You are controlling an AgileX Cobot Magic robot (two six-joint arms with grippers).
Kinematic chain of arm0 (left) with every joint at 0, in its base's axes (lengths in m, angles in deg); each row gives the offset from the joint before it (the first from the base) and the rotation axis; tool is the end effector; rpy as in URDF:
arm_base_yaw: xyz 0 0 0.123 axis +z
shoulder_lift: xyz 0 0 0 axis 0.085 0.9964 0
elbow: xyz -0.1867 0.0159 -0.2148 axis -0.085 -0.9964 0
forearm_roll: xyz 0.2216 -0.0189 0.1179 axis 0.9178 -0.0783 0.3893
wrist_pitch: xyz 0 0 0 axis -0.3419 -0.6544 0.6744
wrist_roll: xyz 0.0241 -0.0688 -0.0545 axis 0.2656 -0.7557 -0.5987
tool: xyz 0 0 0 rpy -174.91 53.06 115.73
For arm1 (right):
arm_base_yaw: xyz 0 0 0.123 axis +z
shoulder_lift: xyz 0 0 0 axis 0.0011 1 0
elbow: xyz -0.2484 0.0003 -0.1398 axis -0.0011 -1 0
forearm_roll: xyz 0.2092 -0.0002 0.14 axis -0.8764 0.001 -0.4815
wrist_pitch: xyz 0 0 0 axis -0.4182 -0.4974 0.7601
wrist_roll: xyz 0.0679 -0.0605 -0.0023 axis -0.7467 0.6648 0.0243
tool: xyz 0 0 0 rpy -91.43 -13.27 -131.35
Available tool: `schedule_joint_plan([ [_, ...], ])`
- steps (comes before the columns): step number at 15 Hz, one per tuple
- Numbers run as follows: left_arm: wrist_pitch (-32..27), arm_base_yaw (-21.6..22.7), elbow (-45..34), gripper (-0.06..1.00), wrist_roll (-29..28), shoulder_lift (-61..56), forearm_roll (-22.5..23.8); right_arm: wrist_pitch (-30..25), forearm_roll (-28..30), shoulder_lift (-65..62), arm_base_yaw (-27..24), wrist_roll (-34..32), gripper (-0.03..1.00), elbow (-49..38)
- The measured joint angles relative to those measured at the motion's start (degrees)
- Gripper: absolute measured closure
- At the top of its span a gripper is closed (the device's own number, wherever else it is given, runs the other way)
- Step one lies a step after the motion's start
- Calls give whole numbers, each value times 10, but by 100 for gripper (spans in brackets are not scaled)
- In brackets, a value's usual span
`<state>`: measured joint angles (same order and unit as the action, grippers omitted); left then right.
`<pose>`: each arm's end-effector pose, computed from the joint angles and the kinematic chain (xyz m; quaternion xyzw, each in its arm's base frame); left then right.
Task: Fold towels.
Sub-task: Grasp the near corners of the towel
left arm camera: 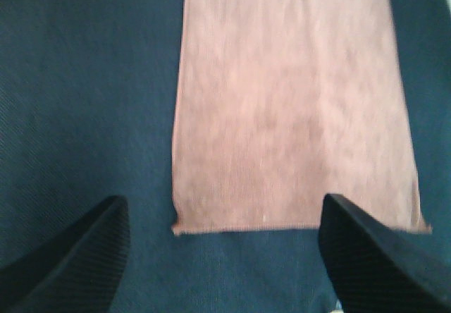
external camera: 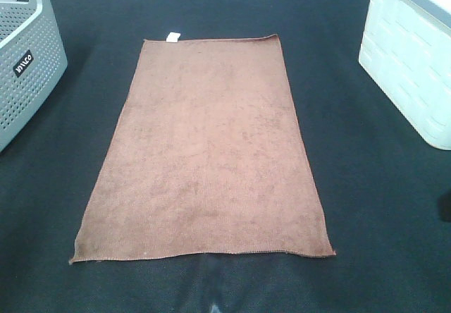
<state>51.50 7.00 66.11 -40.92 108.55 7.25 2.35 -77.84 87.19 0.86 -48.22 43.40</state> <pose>0.1582 -0.0272 0.2435 -0.1249 0.9095 -0.2306 0.3226 0.1384 0.0225 0.2428 0.0205 0.9626 0.1251 0.2393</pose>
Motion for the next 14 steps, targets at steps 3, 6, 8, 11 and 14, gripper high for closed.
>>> schedule_joint_plan([
  [3, 3, 0, 0, 23, 123, 163, -110, 73, -60, 109, 0, 51, 20, 1],
  [6, 15, 0, 0, 23, 229, 276, -206, 116, -148, 209, 0, 130, 20, 1],
  [8, 23, 0, 1, 23, 307, 336, -275, 136, -229, 278, 0, 196, 20, 1],
  [11, 29, 0, 1, 23, 415, 398, -376, 148, -328, 357, 0, 304, 20, 1],
  [14, 32, 0, 1, 23, 525, 457, -481, 151, -435, 431, 0, 433, 20, 2],
])
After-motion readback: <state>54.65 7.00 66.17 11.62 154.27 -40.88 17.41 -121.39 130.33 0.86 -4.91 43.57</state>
